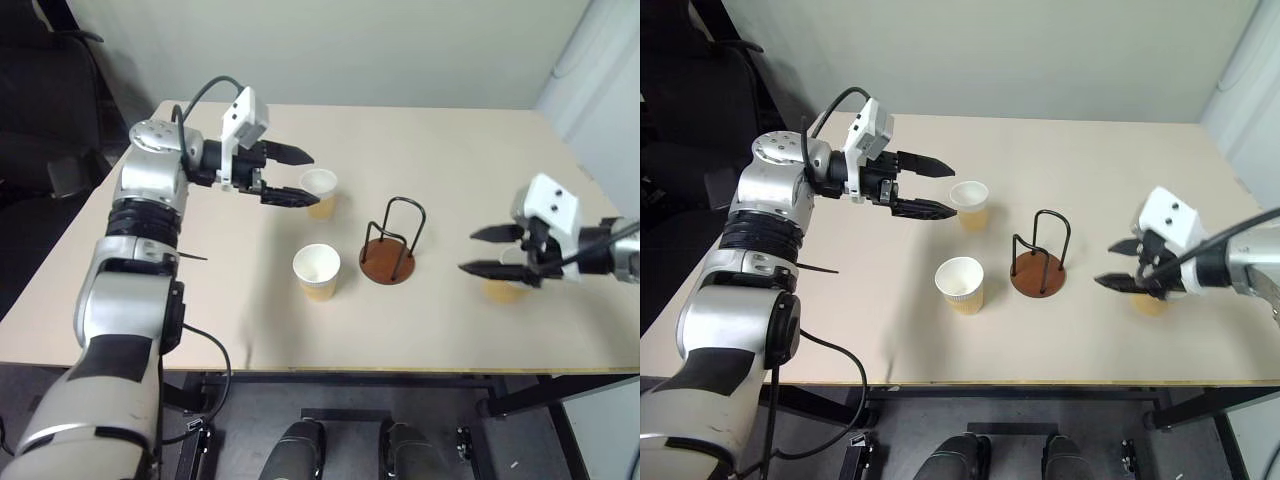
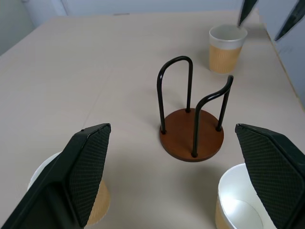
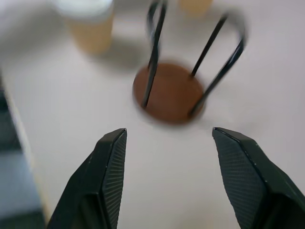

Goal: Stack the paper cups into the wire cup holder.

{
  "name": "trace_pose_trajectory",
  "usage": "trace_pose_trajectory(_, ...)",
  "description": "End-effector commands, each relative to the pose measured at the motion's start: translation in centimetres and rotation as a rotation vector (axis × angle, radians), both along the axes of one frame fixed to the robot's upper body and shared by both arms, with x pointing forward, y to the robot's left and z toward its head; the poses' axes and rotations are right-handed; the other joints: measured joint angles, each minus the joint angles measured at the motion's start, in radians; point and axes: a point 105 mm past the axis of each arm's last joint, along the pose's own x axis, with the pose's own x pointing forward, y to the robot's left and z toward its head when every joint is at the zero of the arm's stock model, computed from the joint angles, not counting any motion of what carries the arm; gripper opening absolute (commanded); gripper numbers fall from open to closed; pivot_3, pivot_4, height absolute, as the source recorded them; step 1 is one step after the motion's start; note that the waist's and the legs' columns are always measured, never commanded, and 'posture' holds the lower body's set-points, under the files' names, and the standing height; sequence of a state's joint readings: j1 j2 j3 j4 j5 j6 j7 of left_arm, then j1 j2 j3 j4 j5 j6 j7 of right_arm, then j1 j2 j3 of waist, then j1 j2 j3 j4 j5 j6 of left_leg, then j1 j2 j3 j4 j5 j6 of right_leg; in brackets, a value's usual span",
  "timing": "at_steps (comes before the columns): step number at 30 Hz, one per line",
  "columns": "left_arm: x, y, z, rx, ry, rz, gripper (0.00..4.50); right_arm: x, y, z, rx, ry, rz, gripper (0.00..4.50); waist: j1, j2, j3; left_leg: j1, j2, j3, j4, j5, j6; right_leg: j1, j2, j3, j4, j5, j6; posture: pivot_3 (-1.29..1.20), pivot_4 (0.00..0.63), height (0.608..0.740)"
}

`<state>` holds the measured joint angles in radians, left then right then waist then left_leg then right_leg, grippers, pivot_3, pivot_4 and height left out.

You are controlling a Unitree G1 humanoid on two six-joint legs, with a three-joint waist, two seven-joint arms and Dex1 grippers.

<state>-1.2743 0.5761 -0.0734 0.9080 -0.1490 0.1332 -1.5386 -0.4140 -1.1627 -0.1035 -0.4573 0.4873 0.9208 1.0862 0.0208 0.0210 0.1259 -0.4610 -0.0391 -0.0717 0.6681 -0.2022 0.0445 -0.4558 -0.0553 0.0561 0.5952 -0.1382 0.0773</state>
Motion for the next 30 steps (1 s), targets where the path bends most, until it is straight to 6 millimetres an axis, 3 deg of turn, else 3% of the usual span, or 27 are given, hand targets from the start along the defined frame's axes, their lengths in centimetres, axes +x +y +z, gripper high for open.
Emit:
trace_pose_trajectory(1, -0.1, -0.2, 1.6, -0.003, -0.052, -0.014, 4.50, -0.6, -0.9, 0.4, -0.099, -0.052, 0.019, 2.84, -0.001, 0.000, 0.000, 0.000, 0.000, 0.000, 0.000, 0.000, 0.000, 0.000, 0.000, 0.001, 0.000, 0.000, 0.000, 0.00, 0.150, 0.740)
trace_pose_trajectory(6, -0.5, -0.4, 1.2, 0.037, -0.062, -0.061, 4.50, -0.1, -3.5, -1.7, -0.259, -0.055, -0.024, 2.84, 0.000, 0.000, 0.000, 0.001, 0.000, 0.001, 0.001, 0.000, 0.001, 0.001, 0.000, 0.001, 0.000, 0.000, 0.002, 0.00, 0.150, 0.740)
trace_pose_trajectory(13, -1.1, -0.7, 1.2, 0.045, -0.063, -0.110, 4.50, 0.2, -4.7, -1.4, -0.264, -0.061, -0.043, 2.84, -0.002, 0.000, 0.000, 0.001, 0.000, 0.003, 0.002, 0.000, 0.004, 0.002, -0.001, 0.002, 0.000, 0.001, 0.005, 0.00, 0.150, 0.740)
trace_pose_trajectory(23, -1.1, -0.9, 1.4, 0.040, -0.062, -0.118, 4.50, 0.9, -7.5, -3.3, -0.356, -0.028, -0.085, 2.84, 0.002, 0.000, 0.000, 0.001, 0.000, 0.003, 0.005, -0.001, 0.006, 0.004, -0.001, 0.001, -0.001, 0.001, 0.006, 0.00, 0.150, 0.740)
trace_pose_trajectory(29, -1.3, -1.0, 1.4, 0.038, -0.064, -0.123, 4.50, 1.3, -7.6, -4.4, -0.391, -0.010, -0.054, 2.84, 0.001, 0.000, 0.000, 0.001, 0.000, 0.003, 0.006, -0.001, 0.006, 0.004, -0.001, 0.001, -0.001, 0.002, 0.007, 0.00, 0.150, 0.740)
trace_pose_trajectory(30, -1.3, -1.0, 1.4, 0.040, -0.064, -0.124, 4.50, 1.5, -7.4, -4.5, -0.392, -0.014, -0.045, 2.68, 0.000, 0.000, 0.000, 0.001, 0.000, 0.003, 0.006, -0.001, 0.006, 0.004, -0.001, 0.002, -0.001, 0.002, 0.007, 0.00, 0.150, 0.740)
